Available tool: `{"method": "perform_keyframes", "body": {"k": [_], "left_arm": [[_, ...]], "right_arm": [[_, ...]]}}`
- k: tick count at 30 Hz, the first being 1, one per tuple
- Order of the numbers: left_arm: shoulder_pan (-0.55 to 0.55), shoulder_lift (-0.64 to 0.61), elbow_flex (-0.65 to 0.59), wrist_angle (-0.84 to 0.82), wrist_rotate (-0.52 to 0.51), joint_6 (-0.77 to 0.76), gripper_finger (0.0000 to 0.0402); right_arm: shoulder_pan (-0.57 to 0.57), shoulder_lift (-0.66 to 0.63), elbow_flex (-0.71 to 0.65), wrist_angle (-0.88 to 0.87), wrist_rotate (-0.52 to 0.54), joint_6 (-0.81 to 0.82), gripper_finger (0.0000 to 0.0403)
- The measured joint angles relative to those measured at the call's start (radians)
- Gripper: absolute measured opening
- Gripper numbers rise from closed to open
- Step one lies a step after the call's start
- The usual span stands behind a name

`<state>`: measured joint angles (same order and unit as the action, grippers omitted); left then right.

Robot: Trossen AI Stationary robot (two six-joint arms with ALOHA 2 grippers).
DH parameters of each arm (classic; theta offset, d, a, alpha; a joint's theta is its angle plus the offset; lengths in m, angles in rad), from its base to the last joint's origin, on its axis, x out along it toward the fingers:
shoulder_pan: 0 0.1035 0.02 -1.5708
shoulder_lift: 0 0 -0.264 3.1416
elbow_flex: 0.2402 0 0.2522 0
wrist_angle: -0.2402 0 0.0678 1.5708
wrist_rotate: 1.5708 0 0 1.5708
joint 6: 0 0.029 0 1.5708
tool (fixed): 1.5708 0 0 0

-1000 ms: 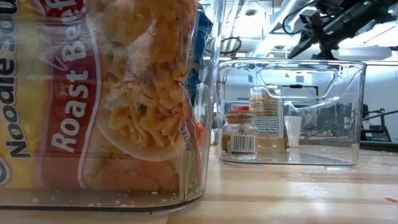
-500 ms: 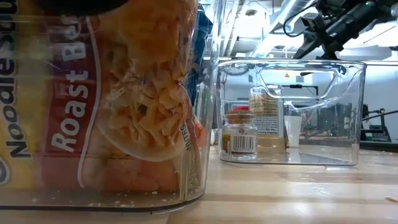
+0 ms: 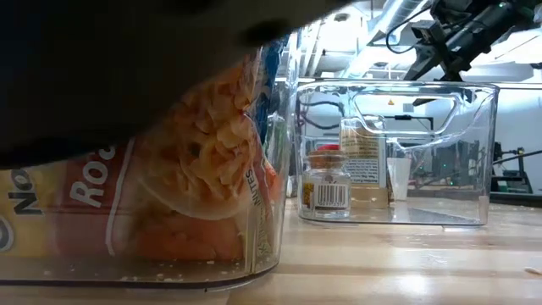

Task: Pick & Place Food Item
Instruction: Put the white seasoning bottle into the right transparent bin

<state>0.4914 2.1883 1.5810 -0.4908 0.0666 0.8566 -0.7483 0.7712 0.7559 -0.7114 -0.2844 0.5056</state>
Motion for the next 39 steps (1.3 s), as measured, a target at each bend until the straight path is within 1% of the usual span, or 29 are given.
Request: {"method": "perform_keyframes", "body": {"k": [3,7,10,14,17,20,24,28,31,35,39], "left_arm": [[0.003,-0.001,0.0,-0.026,-0.003,-0.049,0.0306],[0.008,-0.003,0.001,-0.112,-0.016,-0.159,0.0306],[0.009,-0.003,0.001,-0.14,-0.016,-0.227,0.0306],[0.008,-0.007,0.001,-0.152,-0.017,-0.255,0.0303],[0.008,-0.007,0.001,-0.157,-0.017,-0.26,0.0294],[0.008,-0.008,0.001,-0.168,-0.016,-0.263,0.0264],[0.007,-0.009,0.0,-0.172,-0.023,-0.29,0.0191],[0.016,-0.019,-0.001,-0.166,-0.025,-0.316,0.0189],[0.018,-0.05,-0.002,-0.168,-0.023,-0.319,0.0189],[0.015,-0.112,-0.002,-0.169,0.019,-0.318,0.0189],[0.0,-0.193,-0.002,-0.171,0.054,-0.316,0.0189]], "right_arm": [[0.0,0.0,0.0,-0.017,0.0,0.0,0.0226],[0.0,0.0,0.0,-0.016,0.0,-0.006,0.0226],[0.0,0.0,0.0,-0.007,0.0,-0.008,0.0226],[0.0,0.0,0.0,-0.009,0.0,-0.008,0.0226],[0.003,0.0,0.0,-0.009,-0.003,0.0,0.0226],[0.003,0.0,0.0,-0.01,-0.005,0.0,0.0226],[0.003,-0.001,0.0,-0.008,-0.011,-0.006,0.0226],[0.003,-0.001,0.0,0.003,-0.042,-0.015,0.0226],[0.003,-0.001,0.0,0.019,-0.062,-0.032,0.0226],[0.012,-0.001,0.0,0.073,-0.117,-0.065,0.0226],[0.046,-0.002,0.0,0.144,-0.162,-0.116,0.0226]]}}
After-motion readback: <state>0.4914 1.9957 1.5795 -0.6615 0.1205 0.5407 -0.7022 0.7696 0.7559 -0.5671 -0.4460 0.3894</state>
